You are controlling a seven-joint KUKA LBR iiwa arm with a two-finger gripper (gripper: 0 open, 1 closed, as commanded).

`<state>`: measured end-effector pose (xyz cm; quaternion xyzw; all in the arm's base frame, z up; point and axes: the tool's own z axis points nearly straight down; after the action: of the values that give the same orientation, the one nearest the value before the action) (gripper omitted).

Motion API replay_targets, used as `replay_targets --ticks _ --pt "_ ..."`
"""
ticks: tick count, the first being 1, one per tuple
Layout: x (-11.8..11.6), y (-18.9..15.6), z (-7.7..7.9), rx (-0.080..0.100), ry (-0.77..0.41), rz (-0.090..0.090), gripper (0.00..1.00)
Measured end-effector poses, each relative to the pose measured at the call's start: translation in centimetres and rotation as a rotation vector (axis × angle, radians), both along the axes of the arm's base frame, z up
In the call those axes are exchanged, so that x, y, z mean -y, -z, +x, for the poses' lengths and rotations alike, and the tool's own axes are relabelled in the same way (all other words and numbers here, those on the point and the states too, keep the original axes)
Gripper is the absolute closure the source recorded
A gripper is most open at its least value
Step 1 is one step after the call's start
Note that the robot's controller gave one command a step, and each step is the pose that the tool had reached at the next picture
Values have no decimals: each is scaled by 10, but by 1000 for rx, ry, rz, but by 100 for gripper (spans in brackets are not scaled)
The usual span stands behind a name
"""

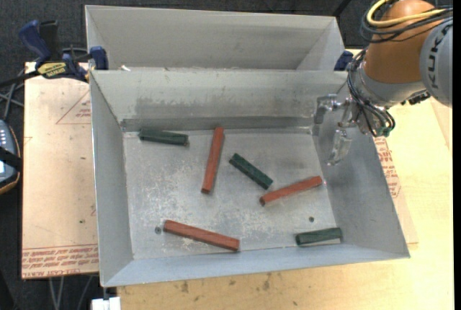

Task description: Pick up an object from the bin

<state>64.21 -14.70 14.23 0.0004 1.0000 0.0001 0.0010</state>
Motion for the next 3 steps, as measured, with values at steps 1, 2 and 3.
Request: replay_targets --ticks 1,2,3 --pt "-8 45 10 8 -30 -2 0" --pt "-29 71 -19 -2 -7 1 0" --pt "-40 62 -28 -3 -65 1 0"
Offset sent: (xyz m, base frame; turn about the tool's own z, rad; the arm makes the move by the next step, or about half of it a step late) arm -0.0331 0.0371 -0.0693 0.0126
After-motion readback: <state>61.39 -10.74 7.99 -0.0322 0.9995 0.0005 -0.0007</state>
